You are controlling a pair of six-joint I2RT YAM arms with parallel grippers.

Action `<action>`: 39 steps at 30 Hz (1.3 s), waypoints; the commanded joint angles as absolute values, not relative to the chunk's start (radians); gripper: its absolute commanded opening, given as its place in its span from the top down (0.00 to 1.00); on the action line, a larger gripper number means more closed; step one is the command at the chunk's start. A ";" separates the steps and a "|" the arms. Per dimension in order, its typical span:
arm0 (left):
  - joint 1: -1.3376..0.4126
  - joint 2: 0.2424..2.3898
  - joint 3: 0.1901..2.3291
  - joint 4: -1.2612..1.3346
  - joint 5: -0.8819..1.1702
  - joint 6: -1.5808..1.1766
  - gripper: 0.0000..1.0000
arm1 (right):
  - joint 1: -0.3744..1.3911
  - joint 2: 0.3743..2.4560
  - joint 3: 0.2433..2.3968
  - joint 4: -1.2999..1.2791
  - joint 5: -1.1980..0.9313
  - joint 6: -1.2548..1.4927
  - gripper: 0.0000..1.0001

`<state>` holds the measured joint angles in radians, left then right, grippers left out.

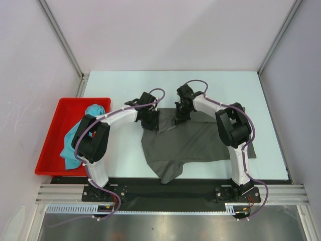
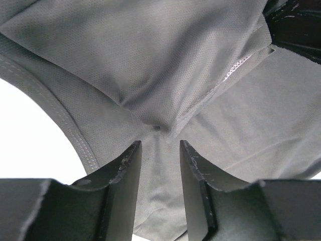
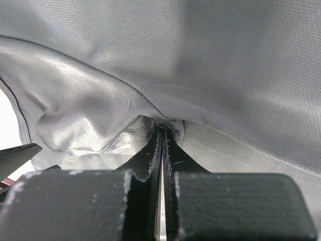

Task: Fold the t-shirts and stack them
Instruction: Fold the tshirt

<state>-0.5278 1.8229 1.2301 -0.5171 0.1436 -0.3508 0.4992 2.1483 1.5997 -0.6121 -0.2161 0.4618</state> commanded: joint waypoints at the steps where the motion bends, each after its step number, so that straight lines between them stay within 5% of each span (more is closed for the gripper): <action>1: -0.525 1.798 1.236 -0.497 0.190 -0.370 0.58 | 0.497 2.085 1.620 -0.656 -0.189 0.454 1.00; 9: -0.515 1.810 1.261 -0.502 0.291 -0.402 0.51 | 0.495 2.028 1.589 -0.706 -0.201 0.446 1.00; 30: -0.454 1.894 1.239 -0.476 0.373 -0.469 0.54 | 0.448 2.028 1.490 -0.661 -0.278 0.411 1.00; 36: -0.454 1.916 1.235 -0.472 0.397 -0.479 0.65 | 0.446 2.031 1.488 -0.637 -0.299 0.414 1.00; 38: -0.454 1.917 1.238 -0.469 0.402 -0.477 0.72 | 0.445 2.029 1.491 -0.632 -0.301 0.416 1.00; 39: -0.454 1.917 1.239 -0.472 0.403 -0.477 0.83 | 0.445 2.029 1.493 -0.630 -0.304 0.416 1.00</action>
<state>-0.4576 1.9152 1.2304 -0.4927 0.3729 -0.4721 0.4484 2.0632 1.4853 -0.6529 -0.2817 0.4252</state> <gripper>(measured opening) 0.211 0.010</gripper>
